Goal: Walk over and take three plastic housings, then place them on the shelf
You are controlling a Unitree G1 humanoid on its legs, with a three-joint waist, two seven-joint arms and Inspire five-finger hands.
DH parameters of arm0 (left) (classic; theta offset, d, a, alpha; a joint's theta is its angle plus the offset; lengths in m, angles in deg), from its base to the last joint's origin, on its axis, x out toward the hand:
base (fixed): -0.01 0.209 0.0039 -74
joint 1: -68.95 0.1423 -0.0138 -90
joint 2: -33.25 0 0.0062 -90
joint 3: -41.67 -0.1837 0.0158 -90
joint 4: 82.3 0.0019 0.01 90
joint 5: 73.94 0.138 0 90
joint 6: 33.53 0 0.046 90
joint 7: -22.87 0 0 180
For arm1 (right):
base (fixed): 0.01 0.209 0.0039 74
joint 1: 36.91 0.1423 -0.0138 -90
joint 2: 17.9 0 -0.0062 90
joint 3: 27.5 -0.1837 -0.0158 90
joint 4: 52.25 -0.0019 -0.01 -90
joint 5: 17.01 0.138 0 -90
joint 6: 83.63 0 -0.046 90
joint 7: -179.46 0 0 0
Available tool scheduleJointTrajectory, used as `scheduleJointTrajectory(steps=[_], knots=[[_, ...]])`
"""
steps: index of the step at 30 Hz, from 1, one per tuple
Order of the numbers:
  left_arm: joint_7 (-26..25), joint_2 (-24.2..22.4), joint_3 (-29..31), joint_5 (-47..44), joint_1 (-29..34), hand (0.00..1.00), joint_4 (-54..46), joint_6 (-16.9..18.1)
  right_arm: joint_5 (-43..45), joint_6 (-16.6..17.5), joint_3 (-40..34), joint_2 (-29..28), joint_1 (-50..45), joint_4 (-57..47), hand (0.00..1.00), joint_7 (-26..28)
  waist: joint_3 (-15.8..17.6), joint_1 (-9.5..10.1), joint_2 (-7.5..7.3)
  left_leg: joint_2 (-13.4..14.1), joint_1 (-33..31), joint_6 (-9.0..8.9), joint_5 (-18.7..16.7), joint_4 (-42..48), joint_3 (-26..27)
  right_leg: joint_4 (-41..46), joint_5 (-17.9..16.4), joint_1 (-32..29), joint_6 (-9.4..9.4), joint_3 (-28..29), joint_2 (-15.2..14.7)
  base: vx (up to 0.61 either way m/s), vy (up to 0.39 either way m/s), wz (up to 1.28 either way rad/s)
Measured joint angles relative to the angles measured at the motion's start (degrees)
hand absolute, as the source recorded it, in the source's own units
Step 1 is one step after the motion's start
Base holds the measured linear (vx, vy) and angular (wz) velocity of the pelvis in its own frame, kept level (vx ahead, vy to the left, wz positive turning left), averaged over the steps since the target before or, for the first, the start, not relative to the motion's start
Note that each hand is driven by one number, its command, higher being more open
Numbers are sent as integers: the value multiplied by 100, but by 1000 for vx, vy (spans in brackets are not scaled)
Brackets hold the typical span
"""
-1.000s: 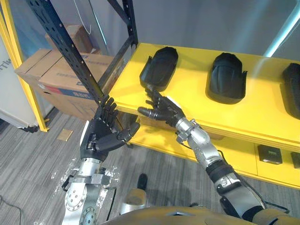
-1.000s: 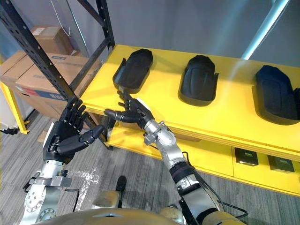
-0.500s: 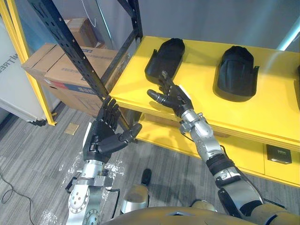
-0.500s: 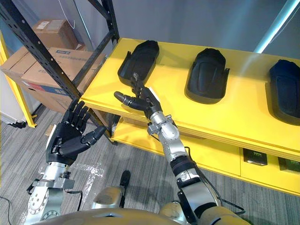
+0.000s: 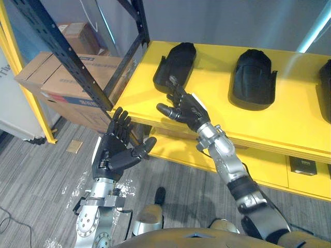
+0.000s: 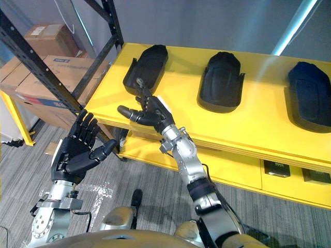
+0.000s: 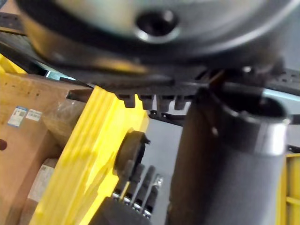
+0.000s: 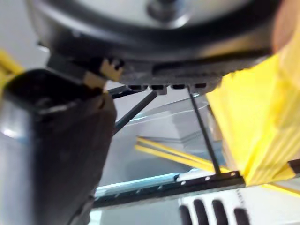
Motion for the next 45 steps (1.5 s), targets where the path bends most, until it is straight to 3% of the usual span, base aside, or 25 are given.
scheduleJointTrajectory(steps=[2, 5, 8, 10, 13, 16, 20, 23, 25, 28, 29, 30, 32, 34, 36, 38, 42, 45], knots=[[-36, 0, 11, -10, -3, 100, -1, 43, 67, -66, 28, 8, -527, -1059, 100, 371, -15, -115, -52, 3, 82, -24, -67, -1, 157, -80, 53, 9, 70, 139, 12, 21, -17, -29], [-50, 3, 14, -153, -29, 100, -3, 51, 248, -141, 4, 21, -980, -1807, 100, 554, -78, -194, -165, 46, 156, -55, -114, -2, 371, -284, 166, 21, 79, 334, 97, 37, -15, -39], [-69, 15, 15, -177, -168, 100, -3, 63, 299, -147, -218, 13, -1525, -2356, 100, 426, -197, -322, -371, 99, 202, -96, -188, -2, 609, -558, 325, 33, 75, 528, 199, 42, -16, -40], [-49, 14, 15, -242, -350, 100, -4, 63, 235, -145, -567, -38, -1853, -2529, 100, -9, -256, -417, -465, 121, 334, -109, -255, -3, 880, -749, 452, 57, 67, 771, 260, 31, 1, -53], [74, 14, -9, -458, -573, 100, -9, 64, 149, -145, -1241, -344, -2358, -2785, 100, -850, -293, -500, -480, 196, 474, -139, -404, -15, 1378, -1048, 642, 14, 54, 1221, 385, -17, 20, -84], [111, 17, -129, -608, -653, 100, -8, 61, -208, -152, -1843, -449, -2726, -2873, 100, -1527, -357, -754, -486, 226, 550, -165, -487, -10, 1788, -1228, 807, -122, 40, 1618, 465, 5, 19, -79], [127, 81, -504, -648, -828, 100, 0, 55, -283, -324, -2657, -436, -3490, -2892, 100, -2362, -439, -1258, -447, 347, 904, -298, -677, 3, 2741, -1453, 1054, -321, -18, 2548, 714, 59, 22, -110], [13, 112, -639, -686, -1007, 100, 92, 118, -282, -386, -2885, -442, -3945, -3074, 100, -2613, -470, -1467, -400, 451, 1105, -399, -880, 143, 3308, -1456, 1111, -468, -44, 3104, 908, 55, -3, -127], [-306, 111, -656, -700, -1202, 100, 231, 181, -286, -381, -3039, -448, -4326, -3287, 100, -2719, -501, -1713, -345, 574, 1218, -471, -1152, 454, 3817, -1559, 1220, -535, -54, 3587, 1075, 24, -21, -114], [-691, 109, -658, -771, -1529, 100, 402, 291, -276, -329, -3136, -502, -4710, -3319, 100, -2723, -502, -1939, -338, 679, 1263, -478, -1398, 764, 4104, -1731, 1355, -548, -74, 3953, 1209, -25, -27, -75], [-765, 105, -661, -792, -1580, 100, 404, 293, -276, -325, -3133, -539, -4764, -3319, 100, -2717, -501, -1938, -340, 684, 1253, -449, -1475, 840, 4057, -1738, 1369, -568, -85, 4013, 1233, -46, -30, -60], [-922, 99, -654, -797, -1614, 100, 404, 370, -267, -325, -3068, -626, -4787, -3319, 100, -2687, -498, -1929, -332, 677, 1173, -293, -1663, 1044, 3705, -1737, 1396, -608, -98, 4195, 1296, -56, -25, -70], [-1167, 94, -641, -798, -1539, 100, 318, 402, -253, -299, -2849, -650, -4723, -3319, 100, -2476, -496, -1702, -247, 580, 995, 25, -2236, 1470, 2338, -1730, 1428, -691, -211, 4622, 1495, -93, 14, -107], [-1316, 86, -641, -791, -1372, 100, 166, 401, -253, -247, -2543, -574, -4611, -3318, 100, -2322, -487, -1539, -167, 470, 854, -17, -2540, 1731, 1509, -1687, 1444, -775, -219, 4749, 1577, -98, 90, -81], [-1289, 47, -637, -791, -1178, 100, -23, 395, -259, -226, -2214, -572, -4466, -3319, 100, -2328, -491, -1472, -167, 387, 740, -3, -2598, 1860, 1409, -1602, 1471, -851, -175, 4731, 1499, -62, 109, -15], [-1170, -16, -633, -800, -1103, 100, -131, 393, -266, -228, -1852, -581, -4377, -3319, 100, -2439, -503, -1164, -208, 294, 679, -62, -2543, 1890, 1383, -1607, 1542, -863, -72, 4668, 1376, -48, 94, 17], [-976, -16, -598, -803, -1098, 100, -188, 396, -264, -362, -1437, -738, -4234, -3319, 100, -2601, -512, -902, -332, 199, 466, -53, -2491, 1971, 1081, -1525, 1516, -912, -71, 4381, 1222, -24, 43, 40], [-934, -23, -612, -862, -1062, 100, -310, 387, -264, -387, -1397, -864, -4258, -3313, 100, -2603, -511, -887, -399, 146, 465, -46, -2477, 1975, 1109, -1386, 1499, -993, -89, 4330, 1191, -10, 17, -1]])
